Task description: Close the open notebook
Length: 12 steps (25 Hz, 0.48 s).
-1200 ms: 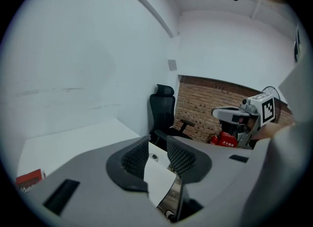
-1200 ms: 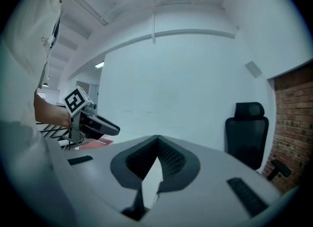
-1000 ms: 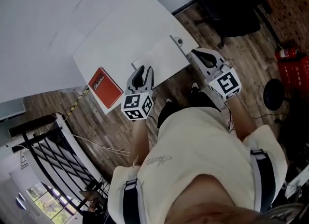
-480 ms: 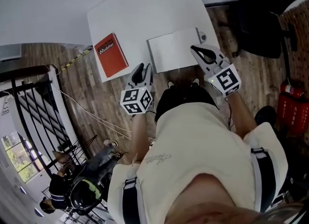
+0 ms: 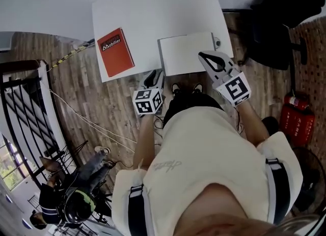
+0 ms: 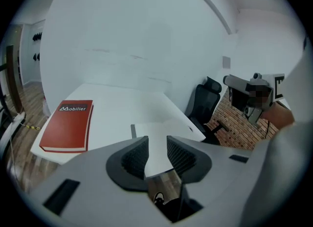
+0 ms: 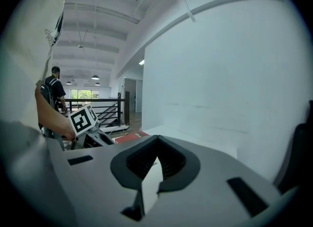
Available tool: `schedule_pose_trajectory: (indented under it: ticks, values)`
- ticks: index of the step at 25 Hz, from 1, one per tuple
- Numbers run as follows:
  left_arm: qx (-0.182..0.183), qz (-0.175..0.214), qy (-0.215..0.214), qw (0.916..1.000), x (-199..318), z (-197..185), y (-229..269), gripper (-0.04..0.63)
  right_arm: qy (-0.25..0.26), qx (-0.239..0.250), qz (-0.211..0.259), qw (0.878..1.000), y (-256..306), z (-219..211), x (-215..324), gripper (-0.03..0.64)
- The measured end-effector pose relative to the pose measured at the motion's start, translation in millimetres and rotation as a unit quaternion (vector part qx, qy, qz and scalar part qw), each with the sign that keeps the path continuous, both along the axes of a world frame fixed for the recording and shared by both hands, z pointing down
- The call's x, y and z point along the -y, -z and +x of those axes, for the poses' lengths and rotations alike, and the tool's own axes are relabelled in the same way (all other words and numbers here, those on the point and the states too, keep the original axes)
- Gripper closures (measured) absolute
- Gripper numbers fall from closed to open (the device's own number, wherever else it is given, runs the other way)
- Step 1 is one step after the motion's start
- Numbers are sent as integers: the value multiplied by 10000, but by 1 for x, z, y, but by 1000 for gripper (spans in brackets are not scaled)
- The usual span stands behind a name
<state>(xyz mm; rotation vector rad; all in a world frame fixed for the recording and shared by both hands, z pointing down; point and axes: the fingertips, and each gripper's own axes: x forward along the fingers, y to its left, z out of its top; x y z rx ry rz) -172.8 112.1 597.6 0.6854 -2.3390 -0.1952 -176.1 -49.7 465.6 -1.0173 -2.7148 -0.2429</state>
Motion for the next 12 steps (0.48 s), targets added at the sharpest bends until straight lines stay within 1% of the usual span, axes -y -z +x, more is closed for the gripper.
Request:
schedule_pose_trajectory:
  ticks: [2, 4, 7, 12]
  values:
    - [-180, 36, -26, 9998, 2, 0, -17, 471, -40, -114, 90, 9999, -6, -1, 1, 612]
    - [-337, 42, -88, 9994, 4, 0, -33, 469, -112, -178, 72, 9998, -10, -3, 1, 612]
    - [-572, -38, -195, 9982, 4, -1, -58, 471, -175, -237, 76, 9995, -17, -4, -2, 612]
    - [-980, -125, -221, 9949, 2, 1, -95, 469, -195, -455, 48, 9988, -35, -7, -4, 612]
